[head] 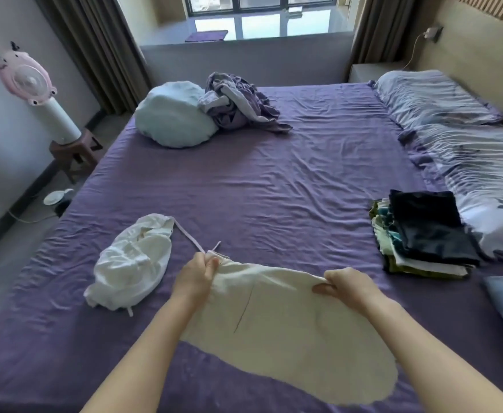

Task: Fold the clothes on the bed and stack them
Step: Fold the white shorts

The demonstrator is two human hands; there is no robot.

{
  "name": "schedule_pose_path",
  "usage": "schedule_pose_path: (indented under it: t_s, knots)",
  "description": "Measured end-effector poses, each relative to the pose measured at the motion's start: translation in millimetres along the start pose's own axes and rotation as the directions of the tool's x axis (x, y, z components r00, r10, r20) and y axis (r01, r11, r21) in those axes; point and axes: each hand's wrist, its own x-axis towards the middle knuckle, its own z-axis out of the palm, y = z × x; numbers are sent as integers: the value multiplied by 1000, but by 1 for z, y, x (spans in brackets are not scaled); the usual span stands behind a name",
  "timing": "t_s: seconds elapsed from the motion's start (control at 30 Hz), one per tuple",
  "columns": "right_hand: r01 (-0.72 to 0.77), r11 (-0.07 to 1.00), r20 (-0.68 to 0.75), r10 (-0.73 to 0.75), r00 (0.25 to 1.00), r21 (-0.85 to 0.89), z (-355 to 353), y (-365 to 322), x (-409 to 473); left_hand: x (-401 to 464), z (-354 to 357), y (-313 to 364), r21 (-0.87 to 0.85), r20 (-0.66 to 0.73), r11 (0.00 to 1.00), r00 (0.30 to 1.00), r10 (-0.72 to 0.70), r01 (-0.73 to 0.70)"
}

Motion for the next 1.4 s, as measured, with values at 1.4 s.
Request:
schedule_pose_path:
  t_s: [1.4]
  knots:
    - [-550,796,-177,597,782,254,197,74,91,93,306,35,33,530,885,759,379,-465]
